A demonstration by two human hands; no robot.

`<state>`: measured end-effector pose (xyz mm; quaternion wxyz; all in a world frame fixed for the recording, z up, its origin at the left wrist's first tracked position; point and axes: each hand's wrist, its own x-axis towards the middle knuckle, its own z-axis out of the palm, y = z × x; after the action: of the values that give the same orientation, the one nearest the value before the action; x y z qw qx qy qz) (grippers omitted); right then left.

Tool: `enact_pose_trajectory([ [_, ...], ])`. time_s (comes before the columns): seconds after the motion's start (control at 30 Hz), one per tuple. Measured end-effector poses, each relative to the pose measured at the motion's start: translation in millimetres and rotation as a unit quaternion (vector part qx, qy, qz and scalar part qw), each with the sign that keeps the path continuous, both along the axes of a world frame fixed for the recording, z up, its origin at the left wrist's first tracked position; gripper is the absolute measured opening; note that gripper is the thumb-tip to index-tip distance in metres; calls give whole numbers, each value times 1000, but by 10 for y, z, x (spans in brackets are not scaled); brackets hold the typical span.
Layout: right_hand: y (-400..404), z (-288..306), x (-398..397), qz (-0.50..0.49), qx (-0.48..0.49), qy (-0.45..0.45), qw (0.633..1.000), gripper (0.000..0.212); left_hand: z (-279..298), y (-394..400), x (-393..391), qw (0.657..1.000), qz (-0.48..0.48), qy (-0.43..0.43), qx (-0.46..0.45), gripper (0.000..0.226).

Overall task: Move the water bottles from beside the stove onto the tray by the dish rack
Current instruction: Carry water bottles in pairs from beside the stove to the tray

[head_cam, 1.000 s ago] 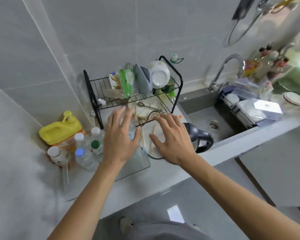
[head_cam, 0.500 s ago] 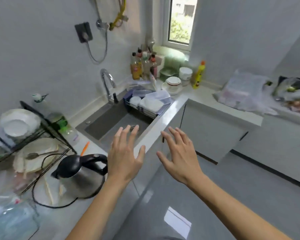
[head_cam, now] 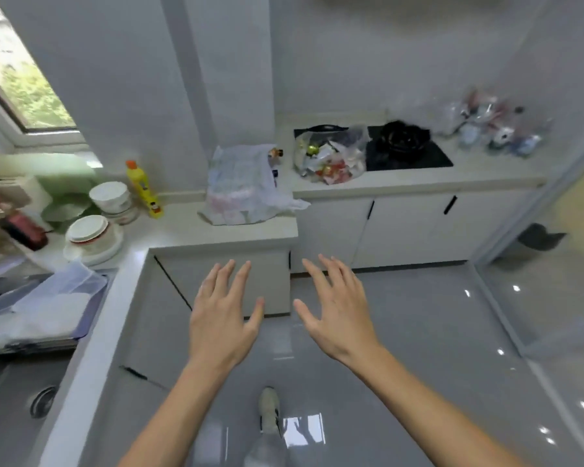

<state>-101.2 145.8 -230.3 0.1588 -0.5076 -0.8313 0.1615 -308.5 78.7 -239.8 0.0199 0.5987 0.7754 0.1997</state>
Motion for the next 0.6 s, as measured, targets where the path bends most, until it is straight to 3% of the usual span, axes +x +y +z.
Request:
enact_pose_trajectory([
  [0.37, 1987, 97, 836, -212, 18, -25, 977, 71, 114, 2920, 655, 978, -207, -5, -4, 73],
  [0.6, 2846, 136, 1623, -311, 31, -13, 950, 71, 184, 4240, 1562, 948, -319, -2, 3, 70],
])
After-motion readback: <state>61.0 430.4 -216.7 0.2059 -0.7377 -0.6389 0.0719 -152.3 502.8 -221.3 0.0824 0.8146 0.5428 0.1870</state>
